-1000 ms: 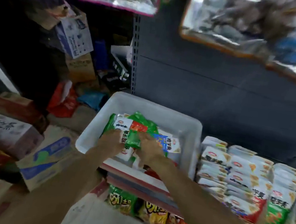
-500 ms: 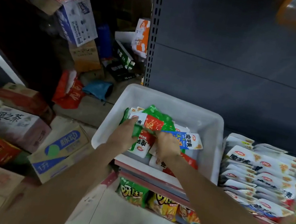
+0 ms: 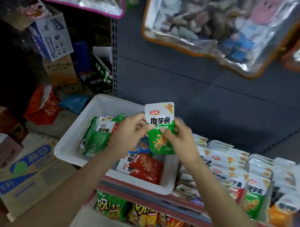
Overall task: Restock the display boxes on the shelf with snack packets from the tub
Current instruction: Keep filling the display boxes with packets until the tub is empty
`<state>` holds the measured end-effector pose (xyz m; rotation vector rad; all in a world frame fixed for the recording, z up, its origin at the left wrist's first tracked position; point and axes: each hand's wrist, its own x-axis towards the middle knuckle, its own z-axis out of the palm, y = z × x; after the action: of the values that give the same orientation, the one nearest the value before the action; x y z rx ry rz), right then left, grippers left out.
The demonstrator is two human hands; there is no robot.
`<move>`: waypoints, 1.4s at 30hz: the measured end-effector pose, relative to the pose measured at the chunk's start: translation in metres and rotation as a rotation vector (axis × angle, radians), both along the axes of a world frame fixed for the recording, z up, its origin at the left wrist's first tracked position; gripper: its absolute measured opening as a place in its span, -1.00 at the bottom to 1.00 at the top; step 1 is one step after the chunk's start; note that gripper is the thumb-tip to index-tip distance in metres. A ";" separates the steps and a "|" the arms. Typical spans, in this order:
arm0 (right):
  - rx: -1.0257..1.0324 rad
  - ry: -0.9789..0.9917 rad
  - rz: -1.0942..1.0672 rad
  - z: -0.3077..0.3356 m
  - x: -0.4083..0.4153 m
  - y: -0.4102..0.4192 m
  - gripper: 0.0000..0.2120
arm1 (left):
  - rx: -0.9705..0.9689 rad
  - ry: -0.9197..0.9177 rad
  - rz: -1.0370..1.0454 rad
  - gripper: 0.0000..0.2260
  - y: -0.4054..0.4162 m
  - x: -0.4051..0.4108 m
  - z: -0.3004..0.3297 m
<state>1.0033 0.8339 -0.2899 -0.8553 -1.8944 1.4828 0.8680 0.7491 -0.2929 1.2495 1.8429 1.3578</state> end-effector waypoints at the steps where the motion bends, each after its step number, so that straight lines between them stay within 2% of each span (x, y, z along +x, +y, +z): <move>1: 0.010 0.046 -0.021 0.008 0.015 0.004 -0.81 | 0.013 -0.007 -0.025 -0.89 0.008 0.015 0.006; 4: 0.001 0.159 -0.124 0.028 0.068 0.020 -0.80 | 0.036 -0.001 -0.134 -0.91 0.033 0.063 0.019; 7: 0.024 0.153 -0.164 0.039 0.125 0.037 -0.77 | 0.053 -0.001 -0.199 -0.89 0.060 0.112 0.024; 10: 0.075 0.110 -0.307 0.042 0.177 0.055 -0.75 | 0.014 0.096 -0.205 -0.75 0.084 0.160 0.023; 12: 0.121 0.087 -0.423 0.040 0.210 0.070 -0.69 | -0.068 0.254 -0.247 -0.65 0.097 0.187 0.016; 16: 0.240 -0.148 -0.483 0.028 0.263 0.096 -0.40 | -0.240 0.891 -0.412 -0.61 0.112 0.225 -0.006; 18: 0.291 -0.250 -0.427 0.017 0.280 0.105 -0.39 | -0.294 1.056 -0.463 -0.57 0.115 0.236 -0.018; 20: 0.310 -0.308 -0.346 0.005 0.291 0.112 -0.47 | -0.295 1.146 -0.451 -0.54 0.117 0.243 -0.026; 26: 0.299 -0.623 -0.195 -0.033 0.303 0.131 -0.62 | -0.290 1.110 -0.393 -0.55 0.114 0.248 -0.036; 32: 0.637 -1.005 0.015 -0.054 0.299 0.129 -0.51 | -0.267 1.068 -0.361 -0.57 0.110 0.249 -0.038; 35: 0.718 -1.124 0.034 -0.055 0.293 0.125 -0.50 | -0.253 1.037 -0.371 -0.58 0.110 0.247 -0.039; 38: 0.664 -1.080 -0.011 -0.047 0.284 0.122 -0.53 | -0.216 0.941 -0.386 -0.58 0.106 0.241 -0.036; 42: 0.490 -0.685 -0.095 -0.025 0.252 0.110 -0.66 | -0.078 0.883 -0.330 -0.61 0.090 0.222 -0.028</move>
<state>1.2557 0.9442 -0.3151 -1.2803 -2.5011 0.6333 1.0901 0.8388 -0.3213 2.2140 2.0330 0.5596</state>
